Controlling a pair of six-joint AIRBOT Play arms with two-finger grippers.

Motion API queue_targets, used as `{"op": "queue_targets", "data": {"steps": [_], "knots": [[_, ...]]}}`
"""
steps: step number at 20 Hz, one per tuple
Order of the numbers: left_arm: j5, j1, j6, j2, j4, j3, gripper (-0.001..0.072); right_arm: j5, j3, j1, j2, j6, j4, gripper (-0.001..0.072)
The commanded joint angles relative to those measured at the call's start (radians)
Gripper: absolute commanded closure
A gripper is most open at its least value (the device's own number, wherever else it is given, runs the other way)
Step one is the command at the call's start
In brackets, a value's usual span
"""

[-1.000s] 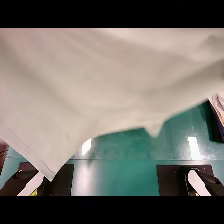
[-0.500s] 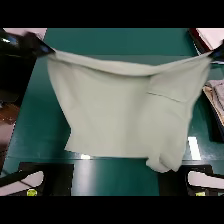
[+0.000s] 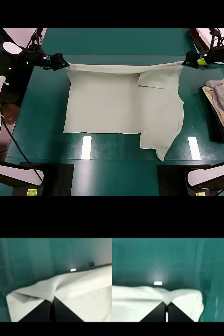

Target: Fold the shirts.

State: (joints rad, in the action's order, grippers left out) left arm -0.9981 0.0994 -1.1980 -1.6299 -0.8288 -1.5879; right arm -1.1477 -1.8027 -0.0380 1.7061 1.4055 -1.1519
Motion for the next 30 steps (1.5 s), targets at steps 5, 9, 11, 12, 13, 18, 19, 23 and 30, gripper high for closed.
{"op": "queue_targets", "data": {"steps": [5, 9, 11, 12, 13, 18, 19, 23, 30], "knots": [[-0.147, 0.0, 0.072, -0.015, -0.105, 0.045, 0.0684, -0.102, 0.157, 0.044, -0.054, -0.045, -0.148, 0.0697], [-0.136, 0.0, 0.073, -0.017, -0.124, 0.153, 0.0683, 0.024, 0.416, 0.088, -0.137, -0.036, -0.155, 0.0697], [-0.142, 0.0, 0.062, -0.017, -0.127, 0.187, 0.0679, 0.084, 0.488, 0.105, -0.152, 0.002, -0.15, 0.0695], [-0.15, 0.0, 0.021, -0.018, -0.149, 0.188, 0.0485, 0.098, 0.502, 0.105, -0.154, 0.045, -0.148, 0.0689], [-0.158, 0.002, -0.031, -0.016, -0.179, 0.188, 0.0145, 0.095, 0.504, 0.101, -0.154, 0.069, -0.148, 0.0571], [-0.268, 0.093, -0.086, 0.065, -0.249, 0.201, 0.011, -0.098, 0.49, 0.026, -0.243, -0.037, -0.039, 0.045], [-0.274, 0.124, -0.085, 0.115, -0.249, 0.229, 0.011, -0.158, 0.489, 0.002, -0.282, -0.077, -0.006, 0.045], [-0.311, 0.186, -0.036, 0.33, -0.247, 0.5, 0.0109, -0.349, 0.489, -0.08, -0.384, -0.135, 0.105, 0.045], [-0.259, 0.186, -0.01, 0.518, -0.214, 0.949, 0.0109, -0.405, 0.489, -0.096, -0.425, -0.166, 0.114, 0.0451]]}}
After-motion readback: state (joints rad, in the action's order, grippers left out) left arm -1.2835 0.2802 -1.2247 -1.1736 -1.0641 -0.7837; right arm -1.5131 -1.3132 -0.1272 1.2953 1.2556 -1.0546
